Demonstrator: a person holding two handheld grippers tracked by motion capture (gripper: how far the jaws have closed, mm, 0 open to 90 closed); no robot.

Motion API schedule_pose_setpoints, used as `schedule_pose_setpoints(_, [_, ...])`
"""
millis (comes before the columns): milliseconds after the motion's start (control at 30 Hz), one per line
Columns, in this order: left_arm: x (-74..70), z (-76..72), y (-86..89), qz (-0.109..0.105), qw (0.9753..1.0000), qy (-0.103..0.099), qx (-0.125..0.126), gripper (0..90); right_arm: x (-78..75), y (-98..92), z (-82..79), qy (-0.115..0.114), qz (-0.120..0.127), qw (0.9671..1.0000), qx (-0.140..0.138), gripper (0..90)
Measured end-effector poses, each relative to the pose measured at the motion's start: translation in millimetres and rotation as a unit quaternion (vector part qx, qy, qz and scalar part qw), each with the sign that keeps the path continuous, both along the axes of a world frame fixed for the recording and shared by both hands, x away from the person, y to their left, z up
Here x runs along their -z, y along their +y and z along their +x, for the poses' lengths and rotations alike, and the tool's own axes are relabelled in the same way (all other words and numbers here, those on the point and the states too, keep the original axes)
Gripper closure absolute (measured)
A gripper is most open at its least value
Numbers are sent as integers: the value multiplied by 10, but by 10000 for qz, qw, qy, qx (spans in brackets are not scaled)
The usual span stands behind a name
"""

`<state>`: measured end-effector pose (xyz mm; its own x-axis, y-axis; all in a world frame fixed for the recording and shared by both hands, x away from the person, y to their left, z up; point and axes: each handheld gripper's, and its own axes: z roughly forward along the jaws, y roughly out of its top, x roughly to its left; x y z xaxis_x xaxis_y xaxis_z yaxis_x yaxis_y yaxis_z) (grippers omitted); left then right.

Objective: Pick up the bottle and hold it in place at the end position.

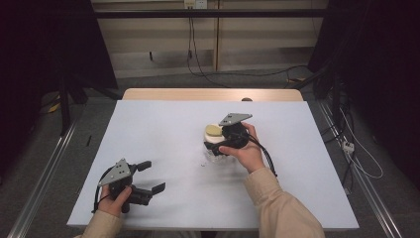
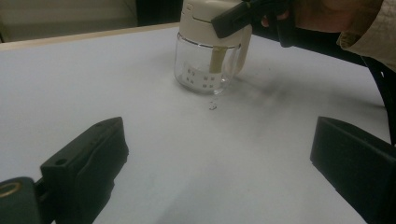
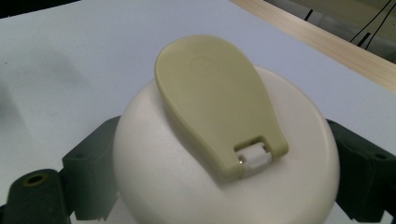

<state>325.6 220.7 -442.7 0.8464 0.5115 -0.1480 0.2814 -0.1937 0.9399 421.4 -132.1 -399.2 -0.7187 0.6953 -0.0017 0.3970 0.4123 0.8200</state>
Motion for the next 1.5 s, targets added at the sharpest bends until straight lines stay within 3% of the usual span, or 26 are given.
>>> schedule_pose_setpoints(167, [0,0,2,-25,10000,10,-8,34,4,9,16,-42,13,10000,-56,107])
schedule_pose_setpoints(367, [0,2,8,-38,10000,6,-15,34,-23,19,85,-100,-147,9998,-33,107])
schedule_pose_setpoints(933, [17,-3,-3,-13,10000,46,6,34,26,-47,198,-5,150,9999,-6,107])
schedule_pose_setpoints(1500, [29,-1,-4,39,10000,53,-2,35,43,-42,196,-41,186,9998,27,102])
